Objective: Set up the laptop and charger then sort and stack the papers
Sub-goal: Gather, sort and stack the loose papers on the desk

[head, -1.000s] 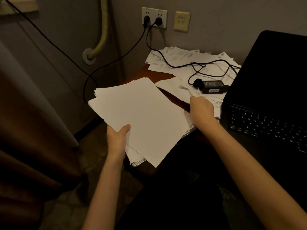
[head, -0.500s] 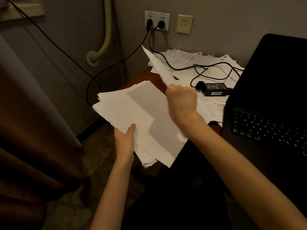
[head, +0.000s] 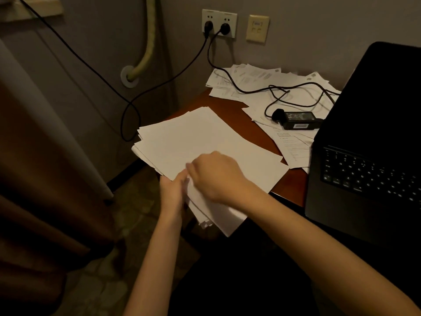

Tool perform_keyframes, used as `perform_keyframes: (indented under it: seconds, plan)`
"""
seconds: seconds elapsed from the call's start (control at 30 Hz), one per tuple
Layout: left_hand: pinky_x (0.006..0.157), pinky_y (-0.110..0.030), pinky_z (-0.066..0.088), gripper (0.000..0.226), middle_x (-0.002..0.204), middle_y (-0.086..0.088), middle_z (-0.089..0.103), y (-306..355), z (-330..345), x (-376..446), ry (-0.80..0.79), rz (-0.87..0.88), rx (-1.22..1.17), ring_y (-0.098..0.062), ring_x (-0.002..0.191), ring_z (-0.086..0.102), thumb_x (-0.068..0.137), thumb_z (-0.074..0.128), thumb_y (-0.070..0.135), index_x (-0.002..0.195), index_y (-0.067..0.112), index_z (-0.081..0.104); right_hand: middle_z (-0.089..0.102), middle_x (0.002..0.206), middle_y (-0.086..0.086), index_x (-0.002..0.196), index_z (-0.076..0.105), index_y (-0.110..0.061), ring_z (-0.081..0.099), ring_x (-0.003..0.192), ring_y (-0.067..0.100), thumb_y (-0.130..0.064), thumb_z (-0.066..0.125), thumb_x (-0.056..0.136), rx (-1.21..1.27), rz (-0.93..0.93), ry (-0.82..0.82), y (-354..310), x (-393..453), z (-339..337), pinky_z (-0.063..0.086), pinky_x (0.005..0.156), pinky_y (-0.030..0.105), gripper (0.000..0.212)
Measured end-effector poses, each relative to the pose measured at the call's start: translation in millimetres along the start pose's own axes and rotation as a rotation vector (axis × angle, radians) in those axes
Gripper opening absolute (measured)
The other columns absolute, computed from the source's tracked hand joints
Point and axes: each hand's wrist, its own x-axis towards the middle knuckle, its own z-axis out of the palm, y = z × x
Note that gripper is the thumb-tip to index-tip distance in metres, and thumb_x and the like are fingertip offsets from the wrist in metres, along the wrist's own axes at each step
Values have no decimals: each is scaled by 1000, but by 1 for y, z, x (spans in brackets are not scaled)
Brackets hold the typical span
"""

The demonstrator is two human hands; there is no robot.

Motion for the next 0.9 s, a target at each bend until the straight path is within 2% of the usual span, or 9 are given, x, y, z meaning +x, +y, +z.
perform_keyframes:
  seconds: [0.07, 0.13, 0.23, 0.33, 0.4, 0.5, 0.63, 0.73, 0.9]
  plan:
    - [94, -33, 50, 45, 126, -7, 60, 0, 2, -2, -54, 52, 11, -22, 114, 58, 93, 52, -2, 137, 7, 47, 69, 85, 5, 95, 68, -10, 65, 76, 23, -27, 39, 99, 219, 122, 91, 25, 10, -2, 53, 75, 36, 34]
    - [104, -35, 42, 50, 130, -3, 56, 2, 6, -2, -69, 71, 35, -20, 118, 54, 94, 49, -4, 142, 9, 40, 70, 102, 7, 109, 67, -13, 65, 91, 26, -19, 45, 95, 207, 242, 229, 58, 20, -4, 52, 83, 37, 26]
    - [101, -32, 41, 48, 124, -1, 56, 3, 10, 0, -108, 87, 30, -19, 115, 53, 94, 49, -4, 139, 10, 41, 60, 116, 10, 118, 59, -11, 55, 106, 28, -14, 47, 94, 8, 418, 282, 115, 28, -8, 45, 83, 36, 26]
    - [90, -31, 46, 44, 118, -1, 58, 7, 13, 5, -149, 82, 48, -20, 109, 55, 93, 48, -4, 135, 10, 44, 51, 121, 16, 118, 52, -7, 48, 113, 31, -23, 48, 97, -179, 540, 196, 153, 31, -12, 42, 83, 37, 27]
    - [83, -30, 48, 43, 114, -2, 61, 10, 15, 11, -179, 75, 67, -22, 106, 58, 92, 48, -5, 132, 10, 46, 51, 122, 16, 121, 49, -7, 48, 114, 31, -24, 48, 97, -277, 571, 150, 163, 31, -12, 43, 84, 37, 29]
    - [86, -34, 47, 43, 115, -6, 61, 17, 20, 20, -224, 70, 104, -25, 105, 58, 91, 48, -6, 132, 7, 48, 51, 122, 15, 122, 47, -6, 49, 113, 29, -10, 47, 95, -412, 540, 102, 167, 34, -10, 45, 81, 35, 28]
    - [80, -31, 47, 33, 100, 1, 61, 23, 30, 27, -256, 80, 125, -24, 98, 58, 91, 48, -6, 119, 12, 51, 58, 114, 12, 120, 49, -6, 59, 102, 27, -5, 49, 93, -381, 561, 76, 162, 46, -11, 44, 68, 33, 27]
    - [74, -28, 47, 30, 97, 3, 61, 23, 36, 32, -280, 79, 139, -22, 94, 58, 91, 47, -7, 112, 14, 51, 61, 109, 12, 118, 52, -4, 61, 95, 27, 0, 48, 92, -374, 630, 27, 159, 44, -17, 49, 69, 35, 27]
    - [72, -27, 48, 27, 95, 3, 62, 22, 42, 37, -292, 69, 155, -18, 88, 59, 90, 48, -6, 109, 14, 52, 59, 114, 9, 118, 56, -6, 61, 103, 25, 1, 51, 90, -501, 584, 15, 164, 35, -27, 41, 67, 29, 29]
